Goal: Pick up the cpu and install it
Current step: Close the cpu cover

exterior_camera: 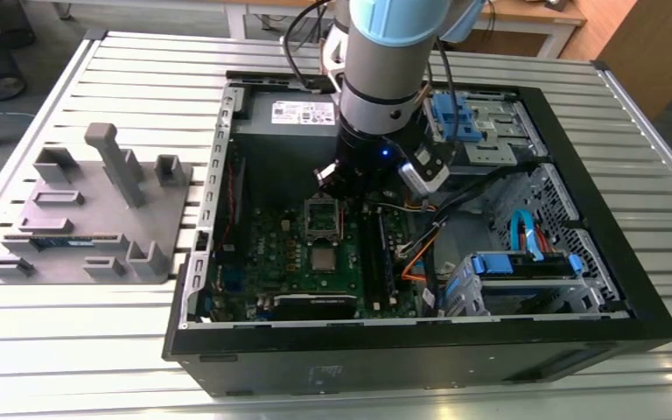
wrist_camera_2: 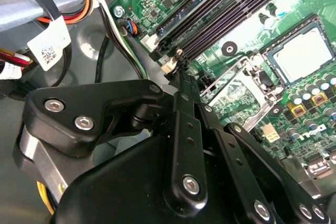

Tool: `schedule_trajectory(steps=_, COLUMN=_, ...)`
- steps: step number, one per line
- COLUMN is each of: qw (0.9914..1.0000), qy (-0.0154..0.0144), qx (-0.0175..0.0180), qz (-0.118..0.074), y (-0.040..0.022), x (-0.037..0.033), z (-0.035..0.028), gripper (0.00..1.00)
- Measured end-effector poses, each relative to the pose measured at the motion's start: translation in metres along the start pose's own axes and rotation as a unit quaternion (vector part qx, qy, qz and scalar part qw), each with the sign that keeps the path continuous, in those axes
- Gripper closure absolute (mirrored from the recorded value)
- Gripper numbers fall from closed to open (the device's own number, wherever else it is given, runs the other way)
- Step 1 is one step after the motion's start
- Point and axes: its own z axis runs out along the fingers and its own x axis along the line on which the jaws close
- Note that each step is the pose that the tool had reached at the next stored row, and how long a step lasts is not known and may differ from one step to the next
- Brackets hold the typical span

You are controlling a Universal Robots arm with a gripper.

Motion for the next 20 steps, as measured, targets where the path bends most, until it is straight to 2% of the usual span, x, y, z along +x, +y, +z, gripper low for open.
schedule_trajectory(steps=7, qw=1.00000, qy=-0.0004, qx=-0.0013, qz=0.000, y=0.0006, x=0.0013, z=0.0017, gripper=0.89)
schedule_trajectory(steps=20, qw=1.00000, qy=-0.0010, qx=-0.0018, qz=0.000, y=0.0001, x=0.0022, z=0.0008, gripper=0.89)
